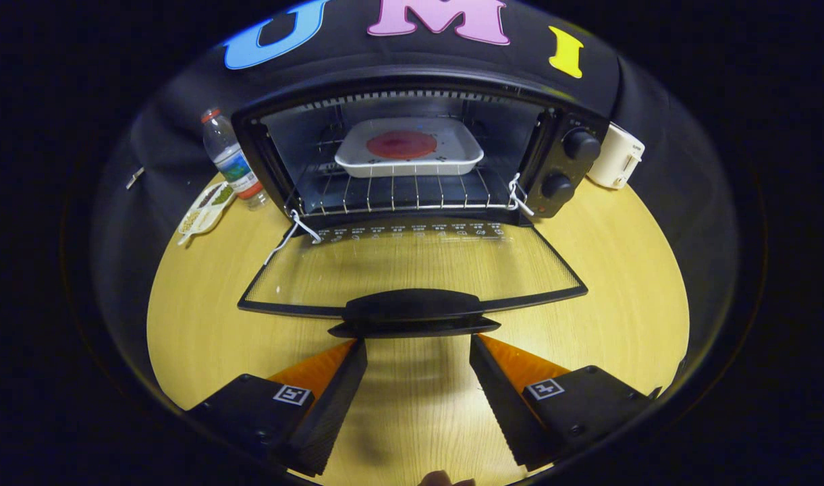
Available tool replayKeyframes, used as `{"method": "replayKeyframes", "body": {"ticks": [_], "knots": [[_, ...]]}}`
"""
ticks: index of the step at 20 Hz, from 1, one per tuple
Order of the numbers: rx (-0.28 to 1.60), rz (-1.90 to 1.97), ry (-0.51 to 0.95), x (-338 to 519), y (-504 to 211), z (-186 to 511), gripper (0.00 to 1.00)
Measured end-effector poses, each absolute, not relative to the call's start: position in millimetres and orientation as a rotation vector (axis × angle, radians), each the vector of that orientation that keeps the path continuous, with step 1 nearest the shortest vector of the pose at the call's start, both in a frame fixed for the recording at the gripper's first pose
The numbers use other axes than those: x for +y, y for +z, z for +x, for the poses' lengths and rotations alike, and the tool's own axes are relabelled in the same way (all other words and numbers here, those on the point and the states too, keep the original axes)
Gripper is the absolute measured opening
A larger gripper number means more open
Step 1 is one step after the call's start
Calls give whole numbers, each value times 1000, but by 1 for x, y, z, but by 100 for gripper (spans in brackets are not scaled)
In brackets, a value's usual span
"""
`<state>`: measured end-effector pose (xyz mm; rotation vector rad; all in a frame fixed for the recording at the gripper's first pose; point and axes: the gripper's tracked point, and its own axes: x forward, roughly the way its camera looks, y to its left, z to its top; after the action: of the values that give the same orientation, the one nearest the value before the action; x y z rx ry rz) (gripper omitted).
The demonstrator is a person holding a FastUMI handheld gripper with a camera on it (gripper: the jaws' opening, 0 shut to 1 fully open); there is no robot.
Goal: Open the toaster oven, put the food inside, and close the toaster oven door.
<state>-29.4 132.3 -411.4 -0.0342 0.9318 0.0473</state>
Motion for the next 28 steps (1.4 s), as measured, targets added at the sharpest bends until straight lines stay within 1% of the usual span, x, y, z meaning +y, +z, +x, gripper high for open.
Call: {"method": "replayKeyframes", "body": {"ticks": [9,17,22,28], "knots": [[739,19,77,137,-334,-8,100],[607,21,69,127,-287,12,99],[435,-22,50,108,-225,15,99],[225,-35,32,81,-125,6,99]]}}
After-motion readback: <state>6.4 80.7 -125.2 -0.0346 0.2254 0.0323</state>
